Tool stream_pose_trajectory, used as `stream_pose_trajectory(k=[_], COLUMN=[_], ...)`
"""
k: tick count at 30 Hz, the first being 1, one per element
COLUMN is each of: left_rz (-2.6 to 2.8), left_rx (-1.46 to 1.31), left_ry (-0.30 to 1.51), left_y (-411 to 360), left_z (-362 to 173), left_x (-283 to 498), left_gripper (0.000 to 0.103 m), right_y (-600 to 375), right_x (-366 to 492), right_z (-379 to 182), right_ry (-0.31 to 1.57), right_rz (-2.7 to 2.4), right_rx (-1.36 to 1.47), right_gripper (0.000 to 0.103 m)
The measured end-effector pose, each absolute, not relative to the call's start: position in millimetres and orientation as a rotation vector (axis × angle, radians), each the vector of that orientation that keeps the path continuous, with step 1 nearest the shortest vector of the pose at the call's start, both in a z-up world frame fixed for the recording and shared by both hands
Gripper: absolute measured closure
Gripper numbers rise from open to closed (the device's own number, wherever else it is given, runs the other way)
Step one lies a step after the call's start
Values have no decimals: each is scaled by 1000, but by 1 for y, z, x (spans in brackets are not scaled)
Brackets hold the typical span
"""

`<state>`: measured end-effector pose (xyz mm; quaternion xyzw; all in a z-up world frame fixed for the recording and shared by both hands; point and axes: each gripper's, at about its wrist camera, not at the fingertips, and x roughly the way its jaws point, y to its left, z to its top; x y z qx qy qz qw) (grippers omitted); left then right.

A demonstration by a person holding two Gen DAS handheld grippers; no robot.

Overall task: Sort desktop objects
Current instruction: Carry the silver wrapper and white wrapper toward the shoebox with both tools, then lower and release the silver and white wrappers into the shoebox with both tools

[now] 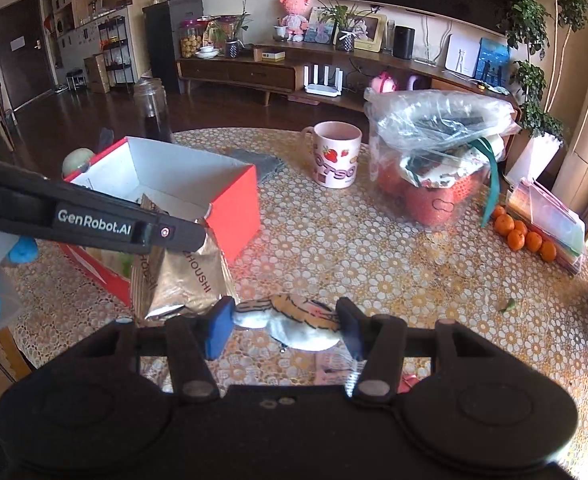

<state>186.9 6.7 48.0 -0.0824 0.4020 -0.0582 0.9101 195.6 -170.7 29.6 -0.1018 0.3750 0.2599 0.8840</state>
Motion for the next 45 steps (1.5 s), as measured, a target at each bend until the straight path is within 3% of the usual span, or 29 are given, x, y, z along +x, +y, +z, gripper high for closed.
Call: stream_pose_trajectory(k=[20, 45], left_rz=[76, 287], left_rx=[-106, -85], left_ry=[727, 755], left_y=[124, 175], left_z=[58, -8], left_x=[169, 224], left_gripper=[70, 70], right_y=[-44, 27], right_x=[209, 264], right_z=[44, -16], right_ry=[741, 804], right_rz=[656, 577], right_rx=[-262, -291], right_gripper=[49, 49])
